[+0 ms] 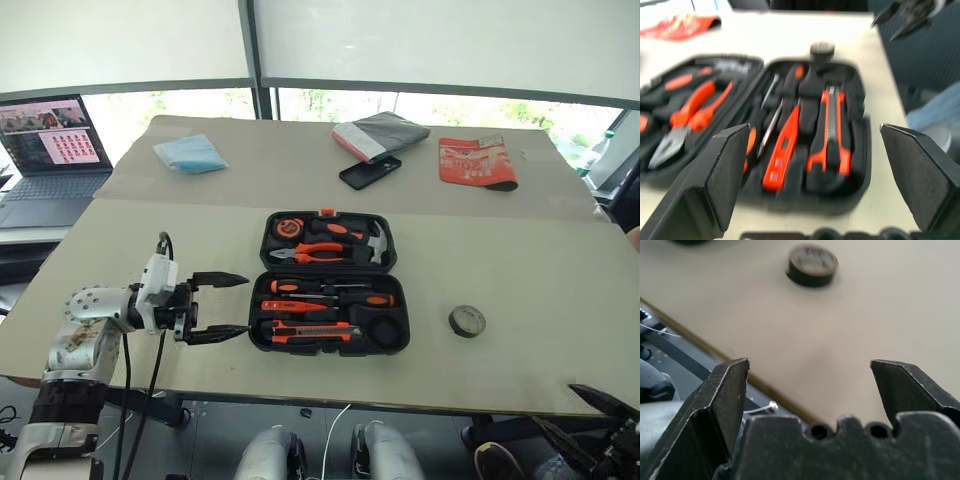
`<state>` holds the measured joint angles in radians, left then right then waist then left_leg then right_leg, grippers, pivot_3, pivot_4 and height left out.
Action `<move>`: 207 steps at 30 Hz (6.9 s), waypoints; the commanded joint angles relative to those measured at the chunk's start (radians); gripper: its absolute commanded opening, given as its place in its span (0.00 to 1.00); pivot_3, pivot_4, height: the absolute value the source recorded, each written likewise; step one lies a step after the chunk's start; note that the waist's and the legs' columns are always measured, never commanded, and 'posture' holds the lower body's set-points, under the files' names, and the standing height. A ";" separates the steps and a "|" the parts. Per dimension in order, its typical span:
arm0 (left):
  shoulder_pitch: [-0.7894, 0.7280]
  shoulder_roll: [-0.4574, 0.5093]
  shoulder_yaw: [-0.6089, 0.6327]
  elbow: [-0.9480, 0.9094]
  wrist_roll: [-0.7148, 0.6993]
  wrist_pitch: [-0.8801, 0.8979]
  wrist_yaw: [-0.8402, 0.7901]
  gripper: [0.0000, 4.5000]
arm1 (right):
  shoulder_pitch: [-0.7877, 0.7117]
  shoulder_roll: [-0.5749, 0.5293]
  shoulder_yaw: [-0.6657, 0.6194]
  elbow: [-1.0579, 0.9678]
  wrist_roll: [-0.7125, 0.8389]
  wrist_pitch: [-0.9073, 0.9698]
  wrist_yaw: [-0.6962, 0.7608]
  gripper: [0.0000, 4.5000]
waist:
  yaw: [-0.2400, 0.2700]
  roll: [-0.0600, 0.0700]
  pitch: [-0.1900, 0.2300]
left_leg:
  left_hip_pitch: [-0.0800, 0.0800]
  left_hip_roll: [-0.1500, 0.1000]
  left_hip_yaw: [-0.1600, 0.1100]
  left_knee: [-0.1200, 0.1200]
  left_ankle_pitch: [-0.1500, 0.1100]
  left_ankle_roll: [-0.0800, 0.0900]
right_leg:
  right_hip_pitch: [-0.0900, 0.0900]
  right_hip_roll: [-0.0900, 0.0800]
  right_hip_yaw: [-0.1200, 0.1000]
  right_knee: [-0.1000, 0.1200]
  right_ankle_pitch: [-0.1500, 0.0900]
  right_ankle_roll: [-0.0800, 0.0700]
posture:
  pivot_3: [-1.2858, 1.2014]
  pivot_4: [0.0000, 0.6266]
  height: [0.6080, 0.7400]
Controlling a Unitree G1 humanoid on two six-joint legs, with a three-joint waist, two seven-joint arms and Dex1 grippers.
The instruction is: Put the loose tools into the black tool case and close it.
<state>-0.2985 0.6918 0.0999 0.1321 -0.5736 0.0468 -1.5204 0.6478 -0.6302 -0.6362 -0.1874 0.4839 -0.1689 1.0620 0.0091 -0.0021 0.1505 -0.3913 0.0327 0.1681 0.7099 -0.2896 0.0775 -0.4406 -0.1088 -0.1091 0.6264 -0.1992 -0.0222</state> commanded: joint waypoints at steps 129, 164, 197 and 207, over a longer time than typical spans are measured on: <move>-0.563 -0.053 -0.096 0.299 0.186 0.999 0.648 0.98 | -1.362 -0.197 0.587 0.229 0.024 1.540 -0.232 1.00 | -0.011 -0.010 0.006 | -0.018 -0.001 -0.001 0.002 0.018 -0.002 | -0.016 0.000 -0.010 0.004 0.012 -0.001 | 0.52 0.24 1.00; -0.664 -0.173 -0.007 0.472 0.177 0.975 0.657 0.02 | -1.538 0.066 0.603 0.523 -0.041 1.358 -0.369 0.00 | -0.027 -0.011 0.005 | -0.017 -0.004 0.002 0.002 0.021 -0.005 | -0.016 0.000 -0.012 0.007 0.013 0.003 | 0.52 0.24 1.00; 0.070 -0.044 0.100 0.323 0.279 -0.432 0.417 0.71 | -0.690 -0.265 0.712 0.453 -0.445 -0.585 -0.380 0.67 | -0.008 -0.014 0.006 | 0.003 -0.012 0.000 -0.016 0.017 -0.009 | 0.001 -0.016 -0.013 0.001 0.005 0.008 | 0.52 0.24 1.00; -0.196 -0.097 -0.033 0.350 0.317 -0.189 0.410 0.17 | -0.283 -0.428 0.626 -0.129 -0.009 -0.068 -0.151 0.00 | 0.007 -0.015 0.007 | 0.001 -0.015 -0.002 -0.014 0.014 -0.002 | 0.004 -0.020 -0.015 -0.003 0.007 0.013 | 0.52 0.24 1.00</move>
<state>-0.4327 0.6041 0.0959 0.4755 -0.2746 -0.1906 -1.1135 0.3349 -1.0434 0.0046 -0.1895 0.4185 -0.3287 0.8888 0.0157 -0.0171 0.1573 -0.3899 0.0179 0.1656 0.6965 -0.2758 0.0758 -0.4372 -0.1282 -0.1241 0.6239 -0.1921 -0.0088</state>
